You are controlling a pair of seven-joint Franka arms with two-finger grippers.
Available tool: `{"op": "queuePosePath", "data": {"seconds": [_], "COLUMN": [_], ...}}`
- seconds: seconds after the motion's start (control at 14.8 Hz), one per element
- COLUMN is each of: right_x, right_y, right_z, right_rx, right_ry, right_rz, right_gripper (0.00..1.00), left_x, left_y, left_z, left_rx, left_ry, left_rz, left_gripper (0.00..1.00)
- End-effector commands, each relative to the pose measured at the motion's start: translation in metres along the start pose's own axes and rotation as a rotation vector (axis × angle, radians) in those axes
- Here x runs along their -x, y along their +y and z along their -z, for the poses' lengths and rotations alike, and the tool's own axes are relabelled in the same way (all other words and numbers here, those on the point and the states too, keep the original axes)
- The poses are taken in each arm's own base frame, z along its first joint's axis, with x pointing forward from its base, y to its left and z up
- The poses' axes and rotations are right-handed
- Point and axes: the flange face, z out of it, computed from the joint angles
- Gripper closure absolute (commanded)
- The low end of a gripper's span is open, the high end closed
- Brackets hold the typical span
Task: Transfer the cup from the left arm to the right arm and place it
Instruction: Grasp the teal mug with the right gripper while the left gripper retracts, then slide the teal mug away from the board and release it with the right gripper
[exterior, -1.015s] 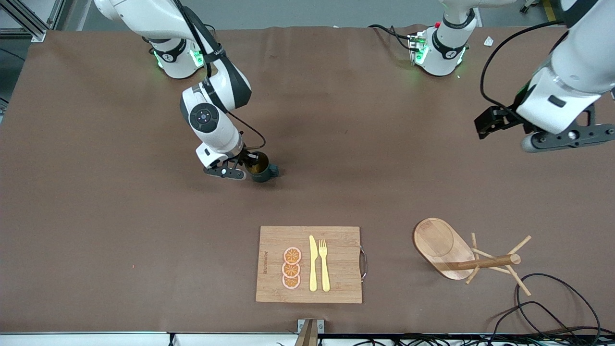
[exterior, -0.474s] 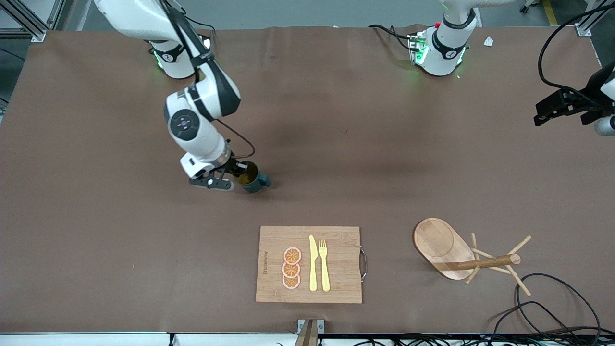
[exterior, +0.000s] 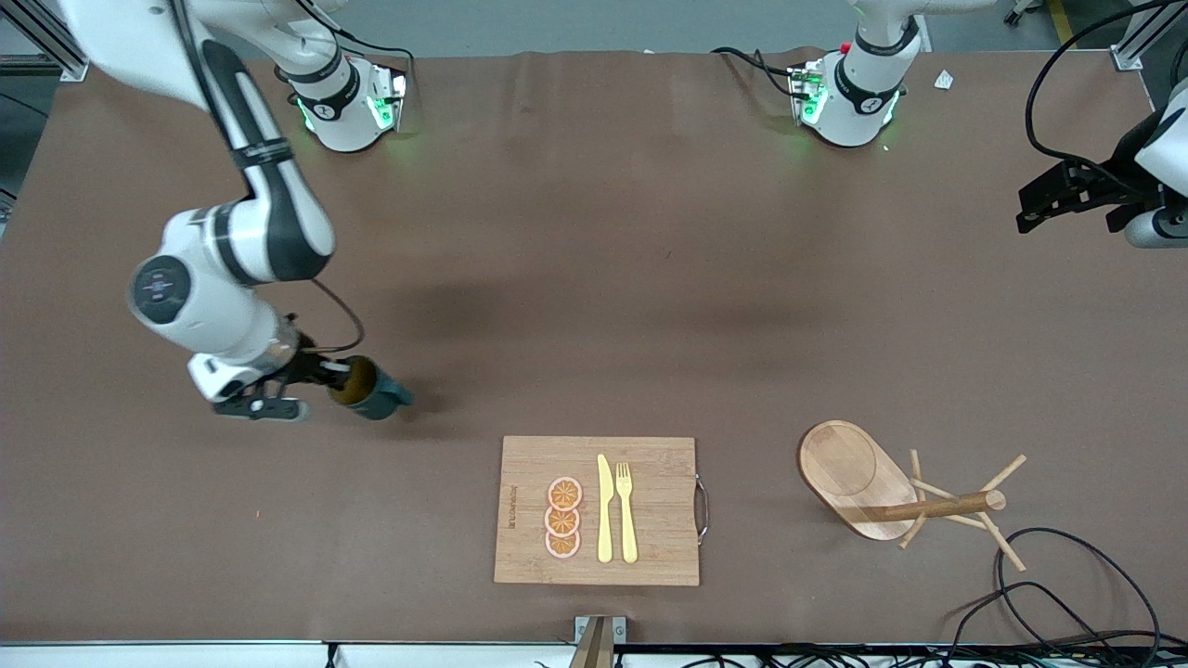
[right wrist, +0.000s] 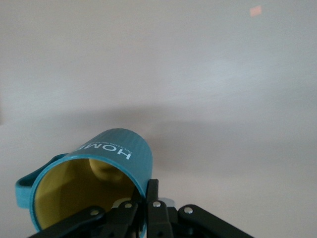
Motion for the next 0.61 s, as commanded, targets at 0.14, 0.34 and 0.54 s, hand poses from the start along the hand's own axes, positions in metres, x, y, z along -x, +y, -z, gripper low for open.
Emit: {"op": "queuePosePath", "data": {"seconds": [0.14, 0.34, 0.54], "right_x": [-0.015, -0.014, -0.012], "right_y": [0.086, 0.116, 0.137], "right_z": [-0.023, -0.046, -0.061], "right_rx": [0.115, 0.134, 0.122], "right_ry": [-0.026, -0.055, -0.064], "right_rz": [0.034, 0.015, -0.023], "right_gripper": [0.98, 0.97, 0.96], "left_x": [0.008, 0.01, 0.012], "left_y": [0.007, 0.018, 0.028], "left_z": [0.003, 0.003, 0.002], "left_rx": [0.021, 0.021, 0.041], "left_ry": [0.006, 0.0, -0.006], "left_rz": [0.059, 0.095, 0.109], "left_gripper": [0.0, 0.0, 0.0]}}
